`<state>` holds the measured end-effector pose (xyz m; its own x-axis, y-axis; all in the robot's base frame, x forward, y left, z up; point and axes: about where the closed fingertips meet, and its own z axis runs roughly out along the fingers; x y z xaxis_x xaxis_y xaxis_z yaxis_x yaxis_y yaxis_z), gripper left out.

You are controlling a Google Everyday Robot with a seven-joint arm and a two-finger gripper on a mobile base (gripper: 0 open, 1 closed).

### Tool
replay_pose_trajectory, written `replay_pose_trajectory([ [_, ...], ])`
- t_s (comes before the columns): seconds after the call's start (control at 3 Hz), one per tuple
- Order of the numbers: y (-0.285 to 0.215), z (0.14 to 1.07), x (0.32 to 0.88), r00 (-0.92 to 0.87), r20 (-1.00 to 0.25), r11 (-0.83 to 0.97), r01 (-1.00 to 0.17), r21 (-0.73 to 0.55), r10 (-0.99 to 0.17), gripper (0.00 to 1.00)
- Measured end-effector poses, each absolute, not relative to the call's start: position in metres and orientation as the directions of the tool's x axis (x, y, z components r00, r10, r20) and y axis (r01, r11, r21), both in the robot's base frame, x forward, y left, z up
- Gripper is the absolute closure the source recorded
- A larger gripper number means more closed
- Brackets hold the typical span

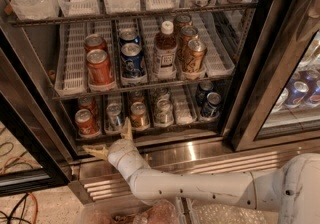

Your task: Pick redbull can from bottom shelf of fridge

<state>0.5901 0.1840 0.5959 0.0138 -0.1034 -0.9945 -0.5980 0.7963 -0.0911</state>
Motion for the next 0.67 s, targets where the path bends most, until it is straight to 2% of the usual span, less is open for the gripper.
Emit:
replay_pose_trajectory([
  [0.33, 0.185, 0.5954, 0.5961, 0.02, -0.995, 0.802, -0.592, -0.088, -0.094, 0.17],
  [0.67, 0.1795, 0.5925, 0.6025, 0.017, -0.996, 0.818, -0.569, -0.084, -0.091, 0.18],
])
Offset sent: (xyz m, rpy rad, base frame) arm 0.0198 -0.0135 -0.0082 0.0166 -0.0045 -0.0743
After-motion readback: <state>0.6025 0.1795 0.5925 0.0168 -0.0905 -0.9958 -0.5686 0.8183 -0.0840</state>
